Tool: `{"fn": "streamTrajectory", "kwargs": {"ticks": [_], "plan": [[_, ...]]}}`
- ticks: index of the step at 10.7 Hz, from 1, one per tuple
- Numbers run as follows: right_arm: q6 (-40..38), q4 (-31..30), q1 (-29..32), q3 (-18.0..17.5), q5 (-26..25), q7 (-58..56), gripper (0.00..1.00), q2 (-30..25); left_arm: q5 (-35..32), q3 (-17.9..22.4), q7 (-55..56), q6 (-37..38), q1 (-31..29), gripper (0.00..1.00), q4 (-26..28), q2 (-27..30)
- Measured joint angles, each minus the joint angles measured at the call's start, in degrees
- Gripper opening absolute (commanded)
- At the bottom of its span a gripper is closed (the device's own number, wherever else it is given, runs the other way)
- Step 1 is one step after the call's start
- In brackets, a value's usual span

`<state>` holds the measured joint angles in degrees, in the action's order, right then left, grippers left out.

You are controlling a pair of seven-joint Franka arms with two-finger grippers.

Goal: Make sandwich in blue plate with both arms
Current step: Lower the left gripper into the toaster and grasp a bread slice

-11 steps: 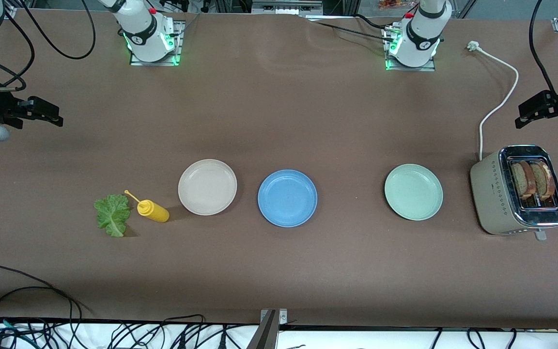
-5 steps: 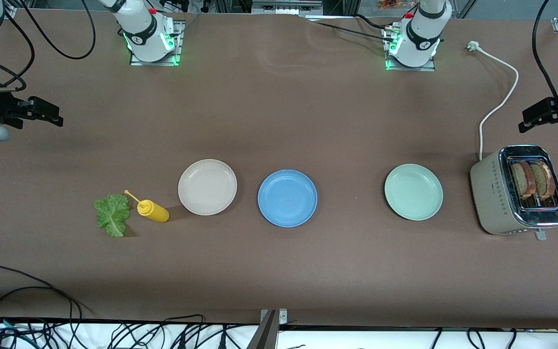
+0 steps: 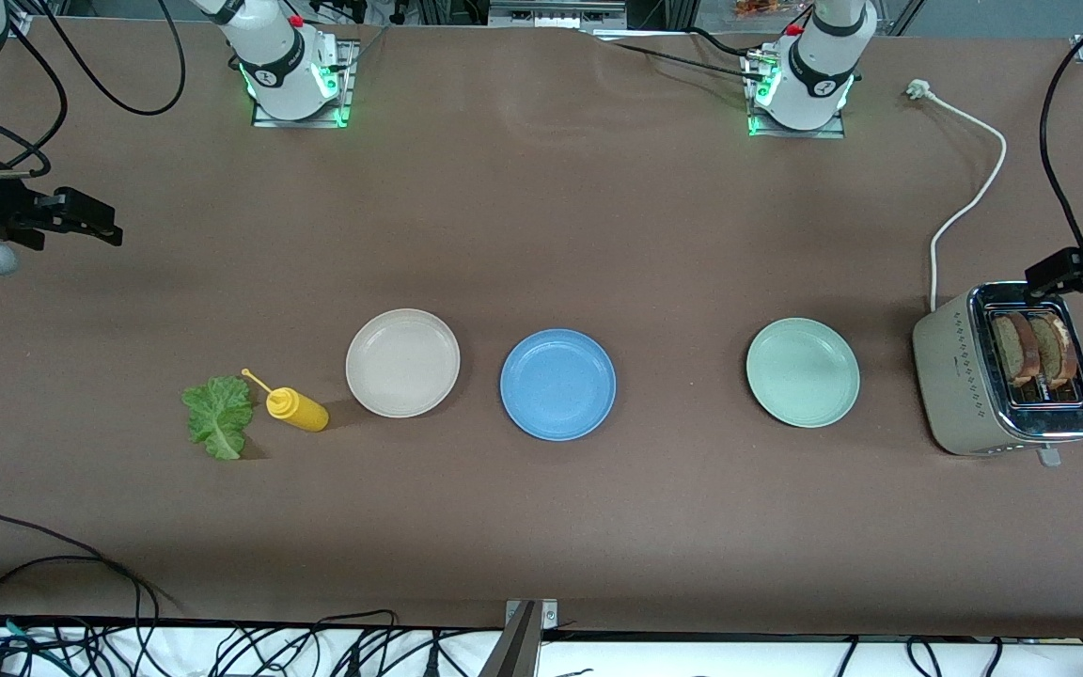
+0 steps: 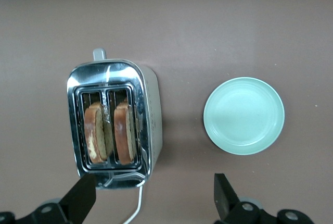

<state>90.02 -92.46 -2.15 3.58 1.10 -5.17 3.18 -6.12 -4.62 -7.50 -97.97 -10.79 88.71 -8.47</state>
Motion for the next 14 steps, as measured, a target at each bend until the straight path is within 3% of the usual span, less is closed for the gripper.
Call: {"fn": "streamTrajectory", "kwargs": {"ticks": [6,10,11,14], "plan": [[-0.02,0.07,-0.01,-0.01,0.08,0.0,1.0,0.01,-0.4,0.08,-6.46,-6.13,-2.96,0.99,0.71,-7.91],[-0.03,0.1,-0.02,-0.02,0.11,0.0,1.0,0.02,-1.06,0.11,-6.92,-12.31,-5.29,0.84,4.95,-11.14],[-0.03,0.1,-0.02,-0.02,0.11,0.0,1.0,0.02,-1.07,0.11,-7.06,-12.77,-5.64,0.77,6.23,-11.16],[-0.04,0.11,-0.02,-0.02,0.12,0.0,1.0,0.02,-1.11,0.12,-7.16,-15.33,-6.51,0.12,9.19,-11.4]]}}
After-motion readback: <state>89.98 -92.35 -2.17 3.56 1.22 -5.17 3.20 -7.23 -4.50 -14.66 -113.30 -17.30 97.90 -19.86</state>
